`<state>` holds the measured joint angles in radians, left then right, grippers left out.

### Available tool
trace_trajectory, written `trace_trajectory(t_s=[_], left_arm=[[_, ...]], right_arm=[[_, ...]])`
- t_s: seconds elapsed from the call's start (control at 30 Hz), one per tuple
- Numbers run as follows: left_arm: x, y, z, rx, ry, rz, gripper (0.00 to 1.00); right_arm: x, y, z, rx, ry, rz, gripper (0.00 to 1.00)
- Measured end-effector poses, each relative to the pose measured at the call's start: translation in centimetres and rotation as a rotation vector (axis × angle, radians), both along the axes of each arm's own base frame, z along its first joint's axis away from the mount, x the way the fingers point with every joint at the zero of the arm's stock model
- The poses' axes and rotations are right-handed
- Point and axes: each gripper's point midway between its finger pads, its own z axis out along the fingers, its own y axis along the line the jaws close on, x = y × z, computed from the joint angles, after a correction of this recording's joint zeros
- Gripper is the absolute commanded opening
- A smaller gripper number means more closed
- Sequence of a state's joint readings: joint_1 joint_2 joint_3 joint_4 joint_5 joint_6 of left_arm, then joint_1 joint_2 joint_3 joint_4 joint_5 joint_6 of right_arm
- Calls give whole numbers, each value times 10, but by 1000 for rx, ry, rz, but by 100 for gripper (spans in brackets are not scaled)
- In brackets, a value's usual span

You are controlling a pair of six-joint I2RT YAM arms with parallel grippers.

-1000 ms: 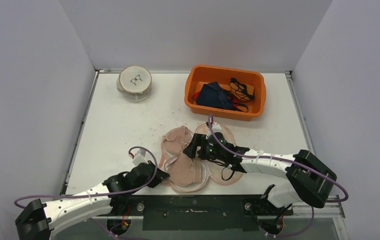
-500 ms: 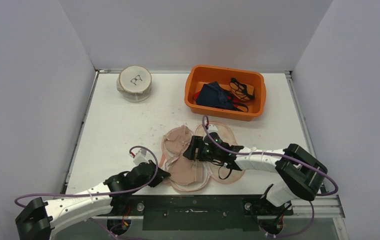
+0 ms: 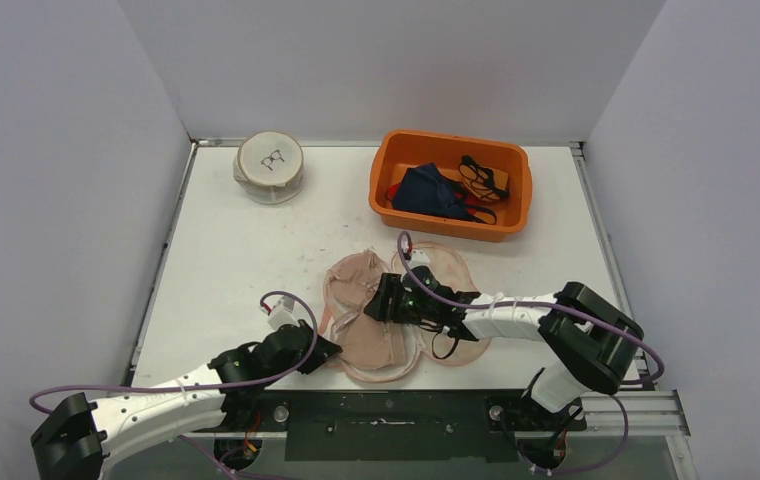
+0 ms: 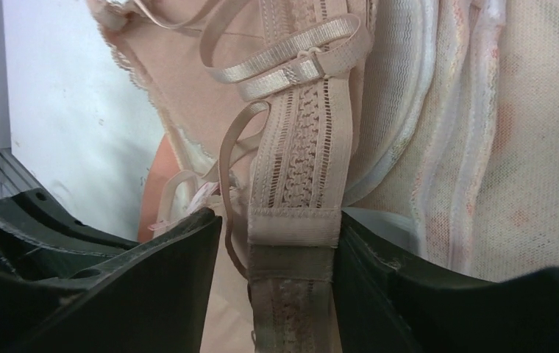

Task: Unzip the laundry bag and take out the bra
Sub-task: Pick up the bra from the laundry bag.

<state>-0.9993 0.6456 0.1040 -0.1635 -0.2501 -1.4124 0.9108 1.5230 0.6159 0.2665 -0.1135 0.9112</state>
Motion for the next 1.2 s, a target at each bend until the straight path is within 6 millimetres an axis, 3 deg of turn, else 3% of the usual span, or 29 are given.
trace_trajectory(t_s=[0.13, 0.37, 0.5, 0.63, 0.7, 0.83, 0.9, 1.2], left_arm=[[0, -1, 1, -2, -3, -3, 0], [0, -2, 3, -10, -6, -6, 0], [1, -3, 7, -22, -14, -6, 0], [2, -4, 11, -39, -25, -6, 1], [2, -5, 13, -46, -29, -6, 8], [1, -3, 15, -50, -35, -6, 37], [1, -2, 17, -52, -38, -6, 45], [3, 1, 46, -88, -84, -2, 52]], right_arm=[[0, 0, -10, -19, 15, -1, 40], [1, 1, -10, -12, 8, -1, 15], [2, 0, -8, -18, 0, -1, 6], [3, -1, 3, -7, -27, 0, 5], [4, -1, 11, 3, -45, 4, 5], [4, -1, 24, 22, -78, 16, 5], [4, -2, 30, 25, -94, 25, 5], [0, -14, 58, 38, -149, 52, 5]])
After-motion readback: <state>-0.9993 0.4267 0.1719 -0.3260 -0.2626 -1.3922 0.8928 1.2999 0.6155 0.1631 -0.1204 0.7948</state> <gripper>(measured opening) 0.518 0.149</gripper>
